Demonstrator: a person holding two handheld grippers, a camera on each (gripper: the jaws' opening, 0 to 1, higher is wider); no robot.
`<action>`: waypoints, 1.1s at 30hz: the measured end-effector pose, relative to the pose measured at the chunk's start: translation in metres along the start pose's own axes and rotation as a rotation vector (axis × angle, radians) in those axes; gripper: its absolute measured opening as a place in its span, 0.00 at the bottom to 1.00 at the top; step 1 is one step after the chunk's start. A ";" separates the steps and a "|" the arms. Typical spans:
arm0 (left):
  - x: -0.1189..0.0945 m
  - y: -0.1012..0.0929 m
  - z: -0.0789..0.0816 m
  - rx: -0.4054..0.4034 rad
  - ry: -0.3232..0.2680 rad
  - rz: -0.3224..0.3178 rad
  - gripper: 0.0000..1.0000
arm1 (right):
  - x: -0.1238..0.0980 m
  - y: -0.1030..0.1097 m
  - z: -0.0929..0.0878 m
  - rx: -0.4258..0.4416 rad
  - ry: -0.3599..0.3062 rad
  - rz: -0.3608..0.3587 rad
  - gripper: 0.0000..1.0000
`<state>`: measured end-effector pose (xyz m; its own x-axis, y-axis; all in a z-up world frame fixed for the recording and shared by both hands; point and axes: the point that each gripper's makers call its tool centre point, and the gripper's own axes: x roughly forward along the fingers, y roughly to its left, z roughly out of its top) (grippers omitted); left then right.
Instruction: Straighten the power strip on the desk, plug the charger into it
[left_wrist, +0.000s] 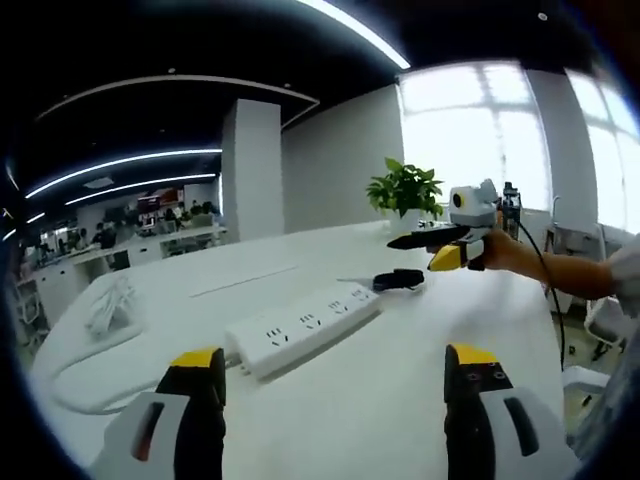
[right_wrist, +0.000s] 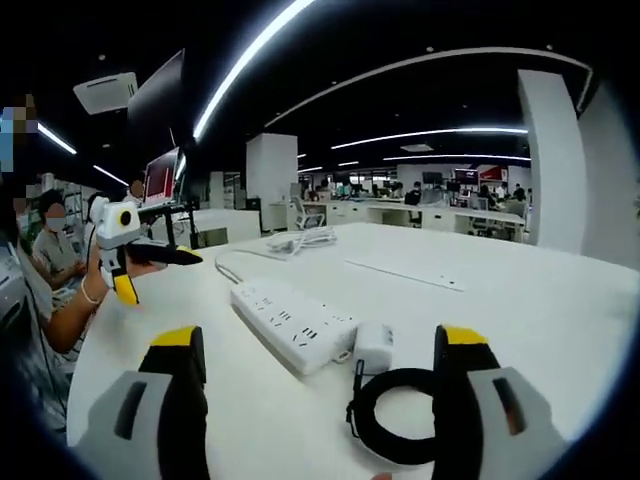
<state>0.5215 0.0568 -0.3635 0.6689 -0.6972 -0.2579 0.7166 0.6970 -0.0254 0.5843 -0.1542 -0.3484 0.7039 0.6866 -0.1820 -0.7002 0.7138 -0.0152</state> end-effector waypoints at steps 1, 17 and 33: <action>0.000 -0.001 0.000 0.002 0.000 0.003 0.92 | 0.000 -0.002 -0.002 -0.001 0.003 -0.008 0.95; -0.004 -0.003 -0.006 0.007 0.016 0.007 0.92 | -0.002 -0.027 -0.017 0.036 0.035 -0.051 0.91; -0.005 -0.003 -0.010 -0.006 0.013 0.000 0.92 | -0.009 -0.036 -0.019 0.008 0.045 -0.043 0.58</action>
<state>0.5139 0.0597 -0.3714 0.6663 -0.6949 -0.2705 0.7153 0.6982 -0.0315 0.6009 -0.1890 -0.3648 0.7267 0.6488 -0.2259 -0.6686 0.7435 -0.0156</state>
